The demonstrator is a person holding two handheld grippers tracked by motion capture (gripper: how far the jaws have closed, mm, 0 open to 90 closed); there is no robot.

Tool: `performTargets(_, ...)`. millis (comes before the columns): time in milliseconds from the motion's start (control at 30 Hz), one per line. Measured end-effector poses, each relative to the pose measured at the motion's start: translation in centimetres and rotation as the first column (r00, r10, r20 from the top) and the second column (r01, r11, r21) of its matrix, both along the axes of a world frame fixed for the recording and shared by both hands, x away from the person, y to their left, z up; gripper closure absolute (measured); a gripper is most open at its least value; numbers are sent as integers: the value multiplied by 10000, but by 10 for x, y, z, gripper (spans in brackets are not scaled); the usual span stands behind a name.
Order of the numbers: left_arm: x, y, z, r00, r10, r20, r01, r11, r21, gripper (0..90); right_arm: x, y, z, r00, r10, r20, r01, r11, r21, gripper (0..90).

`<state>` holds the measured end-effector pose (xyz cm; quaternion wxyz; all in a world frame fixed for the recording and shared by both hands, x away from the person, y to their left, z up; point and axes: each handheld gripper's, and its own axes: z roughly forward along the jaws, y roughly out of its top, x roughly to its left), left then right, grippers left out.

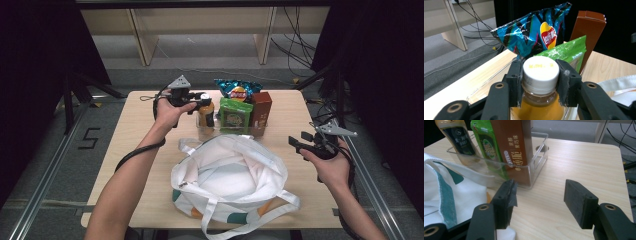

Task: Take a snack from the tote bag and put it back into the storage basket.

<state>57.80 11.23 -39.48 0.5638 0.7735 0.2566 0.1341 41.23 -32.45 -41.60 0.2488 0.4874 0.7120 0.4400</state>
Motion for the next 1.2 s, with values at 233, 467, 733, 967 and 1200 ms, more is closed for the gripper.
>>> performTargets(233, 0, -1, -3, 10000, -5, -29, 5, 10000, 55, 587, 0, 0, 0, 10000, 0, -19, 0, 10000, 12, 431)
performTargets(467, 0, -2, -5, 10000, 26, -61, -25, 10000, 80, 587, 1, 0, 0, 10000, 65, 53, -65, 10000, 6, 431)
performTargets(733, 0, -2, -8, 10000, -9, -82, 10, 9999, 113, 587, -2, 2, 1, 9998, -104, -149, 108, 9996, 255, 431)
performTargets(967, -2, -2, -10, 10000, -6, -91, 7, 9998, 187, 587, -1, 1, 1, 10000, -22, 41, 22, 10000, 56, 431)
performTargets(1200, -3, -3, -14, 9999, -31, -142, 35, 9996, 288, 587, -1, 3, 0, 9998, 45, -171, -46, 10000, -40, 431)
